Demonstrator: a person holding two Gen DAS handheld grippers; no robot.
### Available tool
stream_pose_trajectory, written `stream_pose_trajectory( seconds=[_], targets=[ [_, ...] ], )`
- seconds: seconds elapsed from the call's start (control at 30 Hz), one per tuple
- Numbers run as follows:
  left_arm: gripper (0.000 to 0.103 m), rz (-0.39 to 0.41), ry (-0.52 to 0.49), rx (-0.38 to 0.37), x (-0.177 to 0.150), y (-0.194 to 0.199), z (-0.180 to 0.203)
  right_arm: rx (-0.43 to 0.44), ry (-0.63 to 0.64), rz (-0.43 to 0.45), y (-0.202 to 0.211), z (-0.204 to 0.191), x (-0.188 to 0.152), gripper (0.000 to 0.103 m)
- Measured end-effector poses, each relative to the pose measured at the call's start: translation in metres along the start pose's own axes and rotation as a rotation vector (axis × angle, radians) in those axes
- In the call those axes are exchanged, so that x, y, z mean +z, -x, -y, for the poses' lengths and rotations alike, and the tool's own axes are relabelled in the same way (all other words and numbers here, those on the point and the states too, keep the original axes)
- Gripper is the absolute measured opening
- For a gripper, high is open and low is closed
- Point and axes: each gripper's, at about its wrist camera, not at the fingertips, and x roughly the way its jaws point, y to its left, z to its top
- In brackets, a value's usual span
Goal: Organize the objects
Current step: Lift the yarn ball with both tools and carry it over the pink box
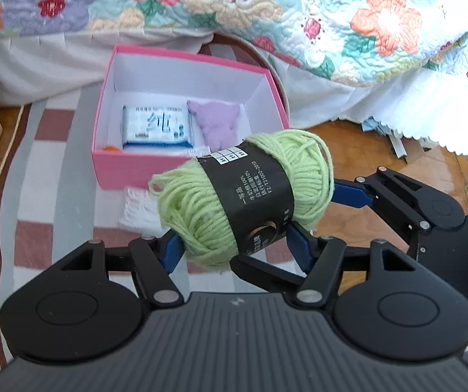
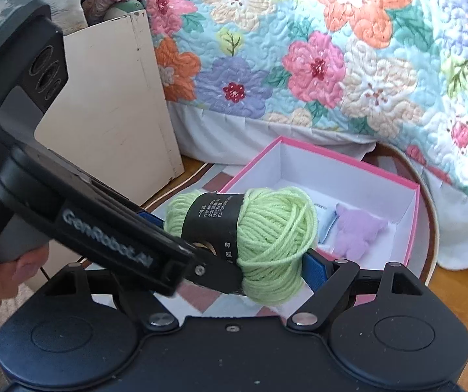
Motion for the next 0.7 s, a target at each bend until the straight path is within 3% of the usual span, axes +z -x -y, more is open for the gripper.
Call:
stream_pose_trajectory(
  seconds=[0.33, 0.53, 0.7],
  targets=[
    [0.064, 0.051, -0.006, -0.034, 0.037, -0.003, 0.006, -0.053, 0.035, 0.040, -0.002, 0.019, 0.024, 0.087],
    [0.064, 0.046, -0.033, -0.002, 0.056, -0.022, 0.015, -0.035, -0.062, 0.091, -0.003, 0.042, 0.025, 0.087],
    [0.064, 0.038, -0.025, -0.016, 0.066, -0.039, 0.017, -0.070, -0.062, 0.094, -0.009, 0.057, 0.025, 0.079]
  ],
)
